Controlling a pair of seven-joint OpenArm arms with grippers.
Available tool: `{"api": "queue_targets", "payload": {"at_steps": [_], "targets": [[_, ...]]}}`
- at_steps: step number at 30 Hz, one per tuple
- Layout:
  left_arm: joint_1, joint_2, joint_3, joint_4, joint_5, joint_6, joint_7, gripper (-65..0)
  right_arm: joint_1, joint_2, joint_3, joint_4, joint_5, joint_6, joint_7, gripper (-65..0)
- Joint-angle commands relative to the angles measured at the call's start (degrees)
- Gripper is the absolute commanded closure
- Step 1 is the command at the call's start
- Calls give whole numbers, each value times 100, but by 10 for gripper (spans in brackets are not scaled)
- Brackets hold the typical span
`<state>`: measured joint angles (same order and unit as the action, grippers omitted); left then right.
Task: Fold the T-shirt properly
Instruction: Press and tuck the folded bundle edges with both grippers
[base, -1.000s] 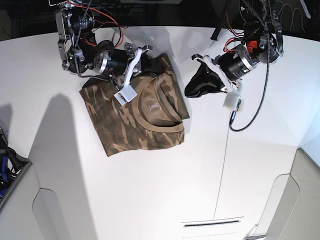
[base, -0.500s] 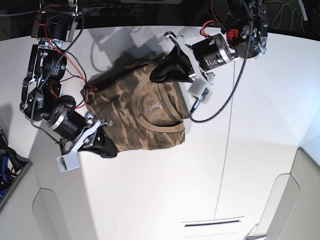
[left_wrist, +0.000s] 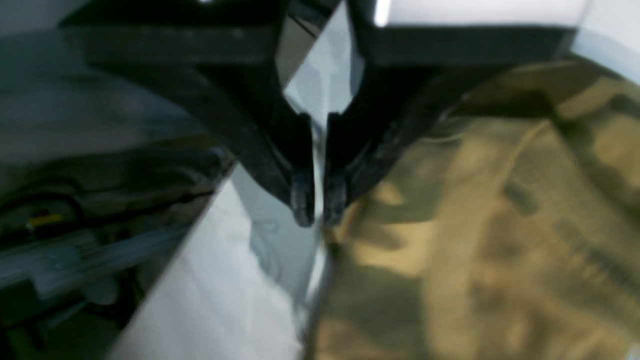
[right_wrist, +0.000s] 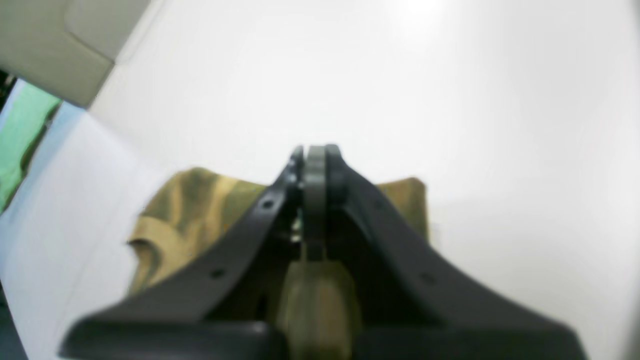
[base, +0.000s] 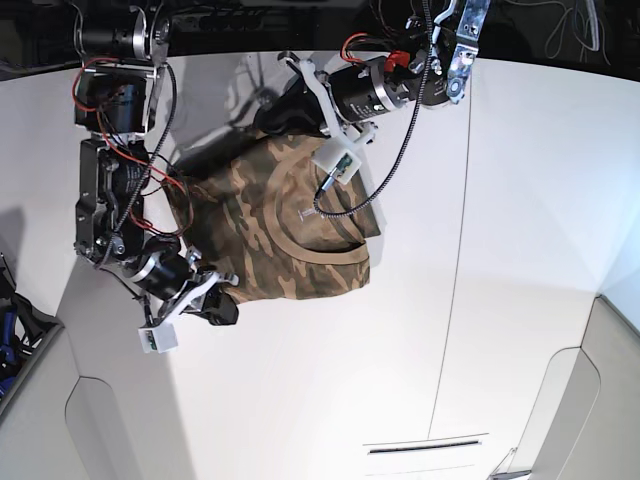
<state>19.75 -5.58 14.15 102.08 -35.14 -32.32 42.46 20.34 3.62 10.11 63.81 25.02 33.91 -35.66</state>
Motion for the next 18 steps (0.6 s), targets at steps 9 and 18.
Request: {"api": "queue_targets", "payload": {"at_steps": [9,18], "targets": [[-232,15,-476,-422,341,22,-103,-43,673,22,-748,-1088,-420,39,302,0],[-627,-31,-2072,-813,358,39,-111,-43,358,433,-745,-929,-238,44,4,0]]}}
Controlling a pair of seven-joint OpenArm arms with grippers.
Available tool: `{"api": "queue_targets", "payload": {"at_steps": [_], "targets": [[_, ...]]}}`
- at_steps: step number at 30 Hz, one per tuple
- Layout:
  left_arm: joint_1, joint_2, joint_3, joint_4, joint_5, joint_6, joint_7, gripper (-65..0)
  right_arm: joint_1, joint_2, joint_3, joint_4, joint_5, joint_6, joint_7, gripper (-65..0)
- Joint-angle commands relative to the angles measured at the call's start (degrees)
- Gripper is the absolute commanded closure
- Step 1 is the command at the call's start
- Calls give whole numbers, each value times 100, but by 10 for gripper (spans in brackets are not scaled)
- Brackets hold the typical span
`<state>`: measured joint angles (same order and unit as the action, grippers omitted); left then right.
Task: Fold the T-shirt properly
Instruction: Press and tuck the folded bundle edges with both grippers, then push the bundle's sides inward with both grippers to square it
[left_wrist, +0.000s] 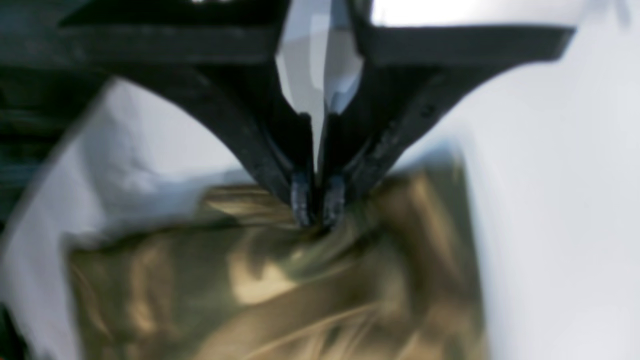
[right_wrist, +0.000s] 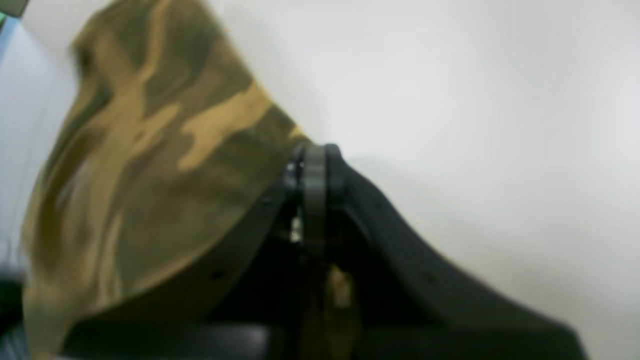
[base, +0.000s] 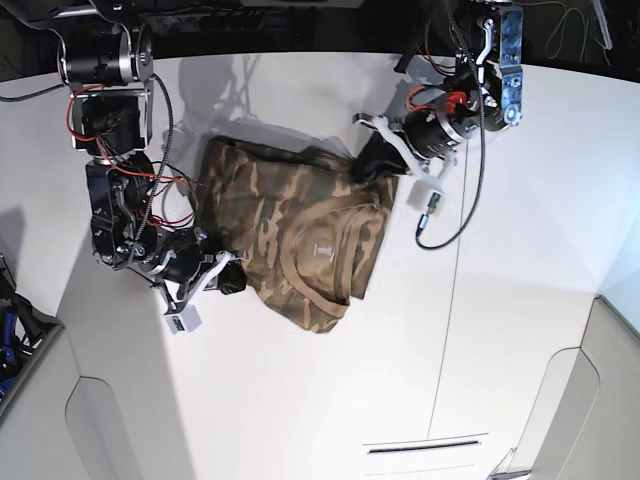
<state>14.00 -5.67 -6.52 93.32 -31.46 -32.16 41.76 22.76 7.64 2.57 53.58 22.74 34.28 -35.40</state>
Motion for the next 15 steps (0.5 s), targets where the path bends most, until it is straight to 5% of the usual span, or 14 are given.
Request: {"api": "queue_targets", "payload": {"at_steps": [1,9,15], "targets": [[-173,-22,-157,-33,-57,72,-39,-43,11,92,9,205,129,7,-98,0],[-1060,-129,-549,-1064,-87,219,48,-43,-1252,186,20,1843,1231,7,-798,0],[-1322,-208,-549,-1305,-96,219,90,-43,-2035,181,20,2516,1419,4,-855,0]]}}
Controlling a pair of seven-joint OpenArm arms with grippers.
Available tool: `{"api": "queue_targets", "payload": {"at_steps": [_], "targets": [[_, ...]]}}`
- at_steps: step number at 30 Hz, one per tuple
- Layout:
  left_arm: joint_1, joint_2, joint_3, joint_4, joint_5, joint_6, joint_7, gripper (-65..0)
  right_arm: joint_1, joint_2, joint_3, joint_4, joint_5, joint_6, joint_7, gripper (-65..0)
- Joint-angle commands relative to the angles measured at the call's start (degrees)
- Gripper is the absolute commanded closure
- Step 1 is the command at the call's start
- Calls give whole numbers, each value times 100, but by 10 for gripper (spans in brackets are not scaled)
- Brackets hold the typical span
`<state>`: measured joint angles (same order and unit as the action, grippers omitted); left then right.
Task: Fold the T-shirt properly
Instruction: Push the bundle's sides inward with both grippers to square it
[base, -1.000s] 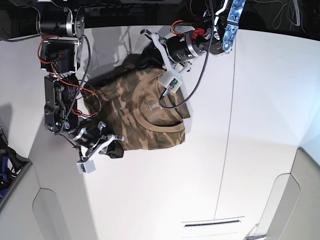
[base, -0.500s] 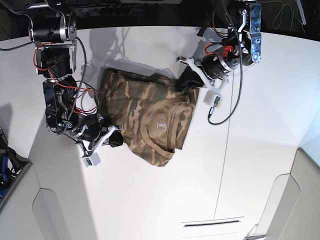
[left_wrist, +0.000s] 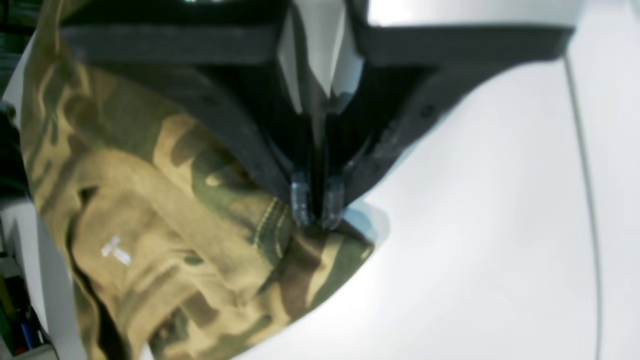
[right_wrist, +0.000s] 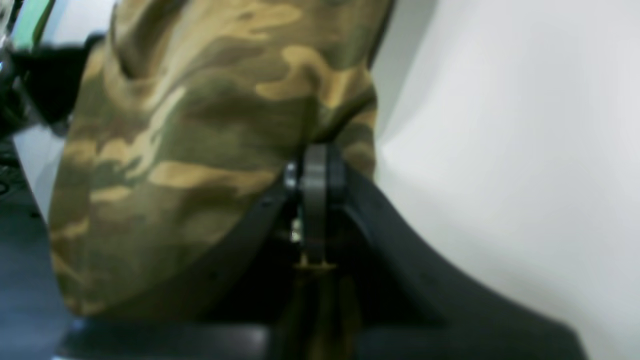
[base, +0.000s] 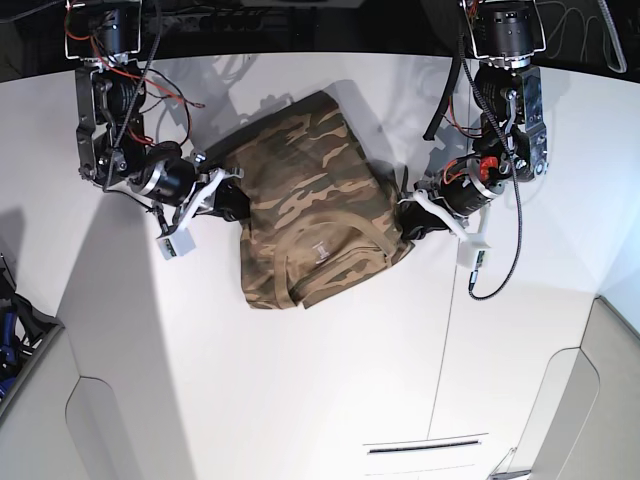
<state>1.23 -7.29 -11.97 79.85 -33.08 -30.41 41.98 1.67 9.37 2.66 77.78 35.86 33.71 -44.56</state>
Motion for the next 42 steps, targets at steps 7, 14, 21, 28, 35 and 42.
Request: {"api": "queue_targets", "payload": {"at_steps": [7,14,21,28,35,42], "targets": [[-79,-50,-4,42,7,42,68,-43,-531,-273,11,450,433,68,-31,0],[-321,-70,-2,44,9,42,74,-43,-614,-608,13,522,673,70,-328,0],[-358,-597,-9,291,-214,39,151,-43,-614,-605,94,828,660,63,-527,0],[-107,-911,-85,1239,-625,-120,354,-43,-614,-605,658,1552,662,61,-584,0],[284,-866,-63,1768,-1021,-310,413,-43,-514,-610,1082,2004,656,59,-275,0],[337,-365,149,1731,-756,-328,149,-43,-155,-785,750,1794,138,61,31,0]]}}
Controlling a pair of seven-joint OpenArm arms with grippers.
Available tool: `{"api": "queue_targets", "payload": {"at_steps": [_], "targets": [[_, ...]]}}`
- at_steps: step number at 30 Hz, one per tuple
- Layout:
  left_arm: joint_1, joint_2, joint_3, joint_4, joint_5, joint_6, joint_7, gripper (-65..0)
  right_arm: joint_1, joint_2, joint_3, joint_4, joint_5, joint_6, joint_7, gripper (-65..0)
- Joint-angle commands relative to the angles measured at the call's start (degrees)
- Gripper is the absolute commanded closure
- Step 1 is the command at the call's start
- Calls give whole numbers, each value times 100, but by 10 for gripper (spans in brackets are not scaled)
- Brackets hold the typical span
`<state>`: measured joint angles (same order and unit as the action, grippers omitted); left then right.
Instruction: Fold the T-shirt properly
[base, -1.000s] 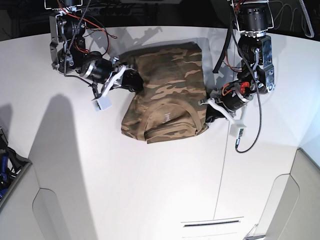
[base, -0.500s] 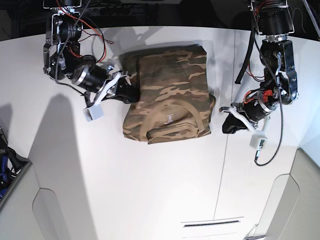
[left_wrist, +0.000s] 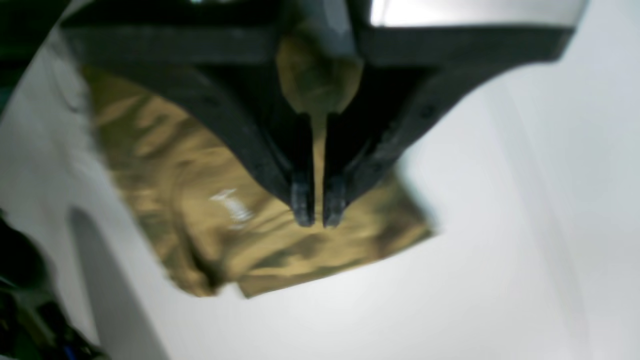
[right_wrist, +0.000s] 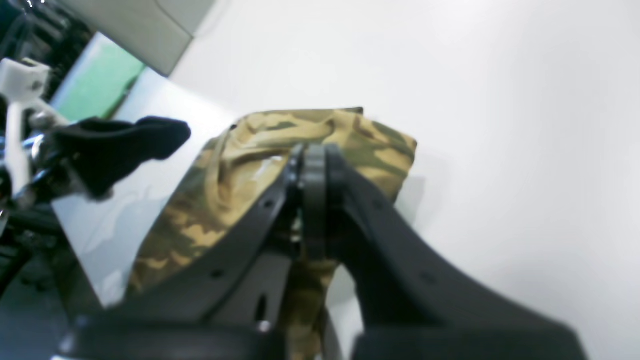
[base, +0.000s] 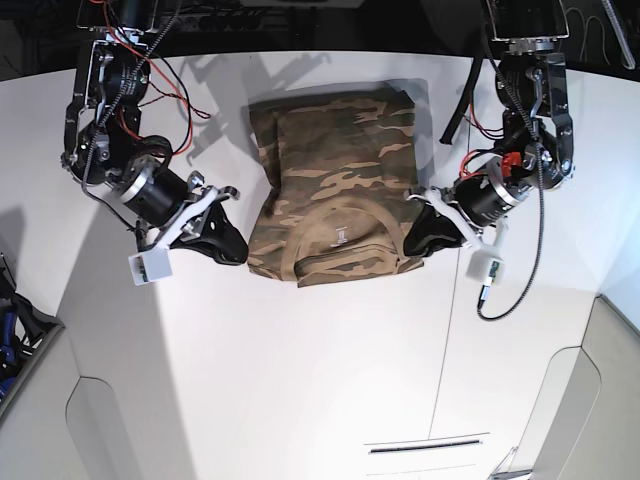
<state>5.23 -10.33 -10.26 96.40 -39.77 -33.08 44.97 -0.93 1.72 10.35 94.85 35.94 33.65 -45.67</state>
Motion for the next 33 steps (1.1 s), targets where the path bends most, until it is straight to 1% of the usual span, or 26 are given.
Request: {"api": "queue_targets", "payload": {"at_steps": [1,5,9,12,14,15,17,22,25,27,30,33], "targets": [[-63,4,-20,39,-66,-61,-149,-43,205,-63,-133,-15,63,68,153,0],[-63,166,-20,-243,-42,-61,-223,-43,597,-109,-717,-702,-90,70,240,0],[-136,175,-20,-730,391,-59,-470,-43,964,-109,-1231,-1674,-697,70,597,0],[-326,173,-20,-1244,483,-61,-492,-43,1178,-109,-1325,-2382,-1099,68,892,0],[-468,155,-20,-1556,699,-57,-494,-43,1257,-107,-1309,-2688,-1185,68,1093,0],[-531,155,-22,-1679,758,-57,-494,-43,1279,-107,-1298,-2747,-1185,68,1097,0],[-610,138,-22,-1751,785,-57,-492,-43,1287,-107,-1294,-2710,-1145,68,1095,0],[-782,48,-22,-1703,525,-59,-369,-43,1281,-107,-1294,-2243,-1147,68,1019,0],[-776,-31,-26,-1569,326,-92,-170,-43,1279,-107,-1294,-1790,-1097,68,597,0],[-708,-103,-44,-1377,201,-199,-96,-43,1270,-85,-1294,-1449,-955,66,243,0],[-459,-201,-170,-852,74,-345,-94,-43,1134,-44,-1257,-822,-809,63,-11,0],[-52,-343,-339,-177,-81,-380,46,-43,844,-15,-1110,-236,-800,63,-229,0]]}}
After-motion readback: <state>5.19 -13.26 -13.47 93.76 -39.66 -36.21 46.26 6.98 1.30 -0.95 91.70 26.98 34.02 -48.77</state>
